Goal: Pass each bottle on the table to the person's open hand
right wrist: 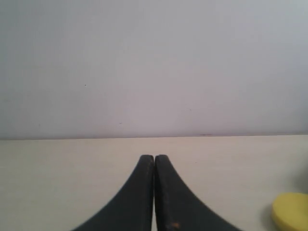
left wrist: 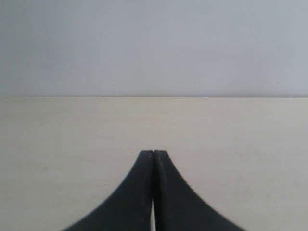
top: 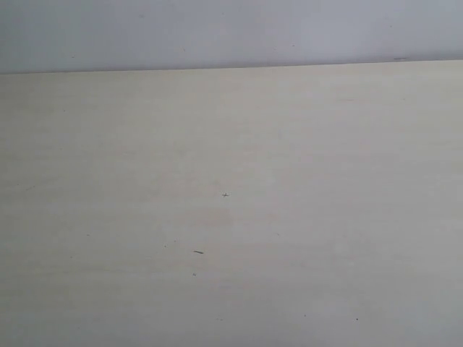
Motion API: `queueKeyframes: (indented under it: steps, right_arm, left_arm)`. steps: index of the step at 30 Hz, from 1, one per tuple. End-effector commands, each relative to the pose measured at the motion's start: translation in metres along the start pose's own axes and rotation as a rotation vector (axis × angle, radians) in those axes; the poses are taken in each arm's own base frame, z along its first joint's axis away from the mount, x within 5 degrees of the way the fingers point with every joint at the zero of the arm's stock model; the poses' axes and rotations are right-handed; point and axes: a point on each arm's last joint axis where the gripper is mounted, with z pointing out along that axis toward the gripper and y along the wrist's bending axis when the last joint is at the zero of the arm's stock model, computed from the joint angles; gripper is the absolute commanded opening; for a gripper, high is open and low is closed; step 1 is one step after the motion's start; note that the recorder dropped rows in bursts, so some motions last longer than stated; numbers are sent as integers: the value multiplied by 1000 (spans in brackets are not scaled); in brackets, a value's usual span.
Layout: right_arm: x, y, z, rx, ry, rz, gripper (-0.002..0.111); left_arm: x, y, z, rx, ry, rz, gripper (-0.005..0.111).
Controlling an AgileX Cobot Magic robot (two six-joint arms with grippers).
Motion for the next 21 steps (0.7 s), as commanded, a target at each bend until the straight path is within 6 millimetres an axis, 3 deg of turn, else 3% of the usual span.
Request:
queueKeyframes:
  steps: [1, 5, 12, 21]
  right_arm:
    - [4, -3, 0, 50, 26, 146, 1]
    - [15, -5, -2, 93, 143, 138, 1]
    - [11, -5, -1, 90, 104, 11, 1]
    - [11, -5, -1, 90, 106, 22, 1]
  left_arm:
    - [1, 0, 0, 0, -5, 2, 0]
    - [1, 0, 0, 0, -5, 2, 0]
    - [1, 0, 0, 0, -5, 2, 0]
    - [1, 0, 0, 0, -5, 2, 0]
